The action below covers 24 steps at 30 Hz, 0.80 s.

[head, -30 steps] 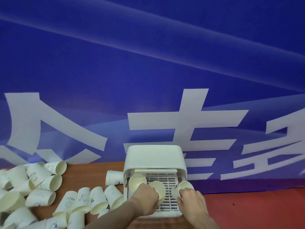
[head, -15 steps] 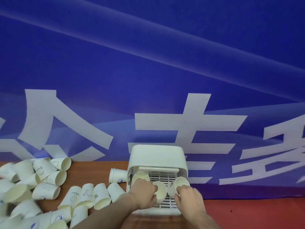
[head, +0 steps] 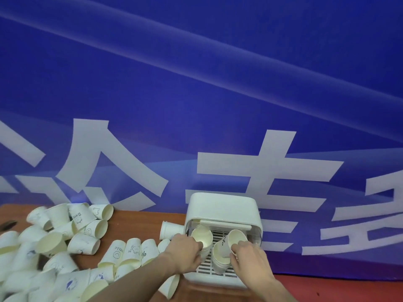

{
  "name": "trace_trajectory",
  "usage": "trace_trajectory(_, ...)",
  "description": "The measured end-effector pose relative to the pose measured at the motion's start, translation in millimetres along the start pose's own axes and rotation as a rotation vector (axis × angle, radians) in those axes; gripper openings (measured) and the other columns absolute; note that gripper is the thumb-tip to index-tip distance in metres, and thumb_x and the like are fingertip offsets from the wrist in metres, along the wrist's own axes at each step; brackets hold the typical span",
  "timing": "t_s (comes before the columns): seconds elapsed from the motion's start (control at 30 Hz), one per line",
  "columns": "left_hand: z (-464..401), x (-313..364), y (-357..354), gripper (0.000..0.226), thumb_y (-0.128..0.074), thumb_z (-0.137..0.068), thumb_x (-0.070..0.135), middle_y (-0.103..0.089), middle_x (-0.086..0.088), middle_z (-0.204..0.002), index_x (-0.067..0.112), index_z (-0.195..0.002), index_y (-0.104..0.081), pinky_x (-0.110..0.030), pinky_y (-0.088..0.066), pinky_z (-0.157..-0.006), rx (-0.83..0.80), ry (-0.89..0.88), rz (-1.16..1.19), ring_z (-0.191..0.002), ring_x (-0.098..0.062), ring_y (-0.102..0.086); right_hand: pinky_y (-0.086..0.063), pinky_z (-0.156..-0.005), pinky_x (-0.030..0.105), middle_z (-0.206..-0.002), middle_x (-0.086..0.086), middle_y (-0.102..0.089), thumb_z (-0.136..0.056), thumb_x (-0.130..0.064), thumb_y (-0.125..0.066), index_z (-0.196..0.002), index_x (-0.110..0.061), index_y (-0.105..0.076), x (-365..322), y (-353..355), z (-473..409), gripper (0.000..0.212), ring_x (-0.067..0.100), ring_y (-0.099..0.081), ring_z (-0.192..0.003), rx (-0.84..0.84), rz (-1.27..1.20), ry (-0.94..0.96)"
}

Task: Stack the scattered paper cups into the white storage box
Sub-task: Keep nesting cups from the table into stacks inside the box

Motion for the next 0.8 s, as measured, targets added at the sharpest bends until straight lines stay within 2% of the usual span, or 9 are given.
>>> trace_trajectory(0.2, 0, -14, -11, 0.037, -0.037, -0.092, 0.038, -0.067, -0.013, -0.100, 0.014, -0.109, -0.059, -0.039, -0.043, -0.078, 0.006, 0.003, 0.002, -0.089, -0.037, -0.062, -0.041, -0.037, 0.027, -0.043, -0.004, -0.046, -0.027, -0.028, -0.089, -0.042, -0.027, -0.056, -12, -24, -12, 0.036, 0.013, -0.050, -0.039, -0.102, 0.076, 0.047)
trace_trajectory(0.23, 0, -16, -13, 0.037, -0.037, -0.092, 0.038, -0.067, -0.013, -0.100, 0.014, -0.109, -0.059, -0.039, -0.042, -0.077, 0.006, 0.003, 0.007, -0.089, -0.037, -0.062, -0.045, -0.041, 0.030, -0.048, -0.003, -0.051, -0.034, -0.028, -0.089, -0.048, -0.027, -0.061, -13, -26, -13, 0.031, 0.015, -0.054, -0.045, -0.135, 0.113, 0.057)
trace_trajectory(0.3, 1, -19, -16, 0.036, -0.037, -0.092, 0.037, -0.068, -0.013, -0.099, 0.014, -0.107, -0.059, -0.037, -0.037, -0.072, 0.005, 0.005, 0.015, -0.090, -0.038, -0.062, -0.051, -0.068, 0.037, -0.079, 0.004, -0.066, -0.071, -0.025, -0.075, -0.081, -0.022, -0.072, -16, -28, -13, 0.012, 0.024, -0.065, -0.077, -0.227, 0.108, 0.064)
trace_trajectory(0.33, 0, -20, -17, 0.035, -0.037, -0.092, 0.036, -0.068, -0.013, -0.099, 0.014, -0.107, -0.059, -0.037, -0.034, -0.070, 0.004, 0.006, 0.019, -0.089, -0.038, -0.062, -0.047, -0.081, 0.037, -0.096, 0.008, -0.066, -0.085, -0.020, -0.061, -0.099, -0.019, -0.070, -16, -33, -16, 0.017, 0.028, -0.062, -0.094, -0.225, 0.121, 0.066)
trace_trajectory(0.4, -1, -22, -18, 0.033, -0.038, -0.092, 0.035, -0.068, -0.014, -0.097, 0.014, -0.106, -0.060, -0.037, -0.031, -0.069, -0.005, 0.009, 0.021, -0.089, -0.038, -0.062, -0.042, -0.089, 0.036, -0.111, 0.009, -0.063, -0.092, -0.016, -0.048, -0.114, -0.015, -0.064, -16, -41, -20, 0.027, 0.029, -0.057, -0.108, -0.232, 0.139, 0.098)
trace_trajectory(0.8, -7, -32, -34, 0.030, -0.042, -0.091, 0.035, -0.068, -0.012, -0.100, 0.015, -0.105, -0.061, -0.035, -0.035, -0.069, -0.051, 0.037, 0.044, -0.093, -0.037, -0.062, -0.039, -0.099, 0.034, -0.123, 0.008, -0.056, -0.093, -0.024, -0.043, -0.121, -0.016, -0.060, -13, -70, -29, 0.033, 0.026, -0.051, -0.118, -0.360, 0.098, 0.082)
Point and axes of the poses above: each hand's wrist, its own z-axis away from the middle knuckle, its own y-axis out of the back of the hand, x = y × z, the point moved 5 cm from there along -z, towards the middle knuckle
